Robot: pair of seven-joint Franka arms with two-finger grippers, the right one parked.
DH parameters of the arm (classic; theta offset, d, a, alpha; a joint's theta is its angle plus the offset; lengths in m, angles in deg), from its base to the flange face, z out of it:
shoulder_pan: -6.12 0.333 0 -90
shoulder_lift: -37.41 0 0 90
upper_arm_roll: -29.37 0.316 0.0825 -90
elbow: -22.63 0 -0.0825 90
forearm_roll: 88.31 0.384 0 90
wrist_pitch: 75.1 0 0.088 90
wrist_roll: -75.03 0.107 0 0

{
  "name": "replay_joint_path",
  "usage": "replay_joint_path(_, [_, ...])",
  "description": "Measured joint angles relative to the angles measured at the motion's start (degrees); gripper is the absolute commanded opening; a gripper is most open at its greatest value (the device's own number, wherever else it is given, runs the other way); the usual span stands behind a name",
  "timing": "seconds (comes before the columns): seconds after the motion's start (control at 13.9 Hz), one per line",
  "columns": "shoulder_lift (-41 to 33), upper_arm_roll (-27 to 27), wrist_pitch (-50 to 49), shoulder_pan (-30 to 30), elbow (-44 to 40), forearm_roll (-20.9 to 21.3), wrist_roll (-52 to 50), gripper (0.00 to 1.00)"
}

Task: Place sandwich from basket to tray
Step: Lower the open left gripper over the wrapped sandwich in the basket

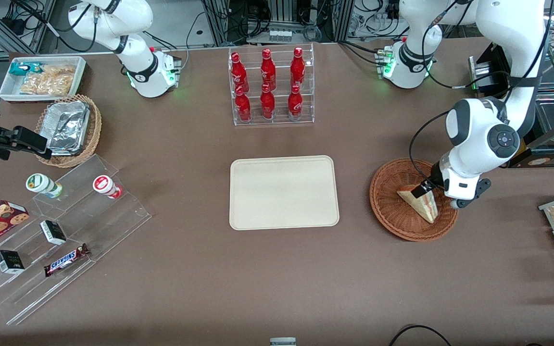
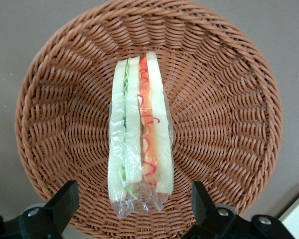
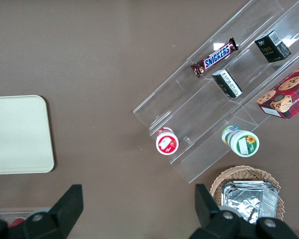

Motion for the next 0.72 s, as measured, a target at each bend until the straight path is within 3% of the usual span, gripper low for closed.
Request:
replay_joint_path(0.14, [0.66, 0.04, 0.23, 0.01, -0.01, -0.39, -0.17, 0.98])
replay_joint_path(0.22, [0.99, 0.07, 0.39, 0.01, -0.02, -0.46, -0.25, 0.88])
replay_joint_path(0.5, [2.3, 0.16, 0.82, 0.02, -0.65, -0.72, -0.69, 0.22])
replay_joint_path(0.58, [2.7, 0.17, 0.85, 0.02, -0.93, -0.78, -1.79, 0.12])
replay_joint_path(0.72, [3.37, 0.14, 0.8, 0.01, -2.05, -0.79, -4.96, 0.05])
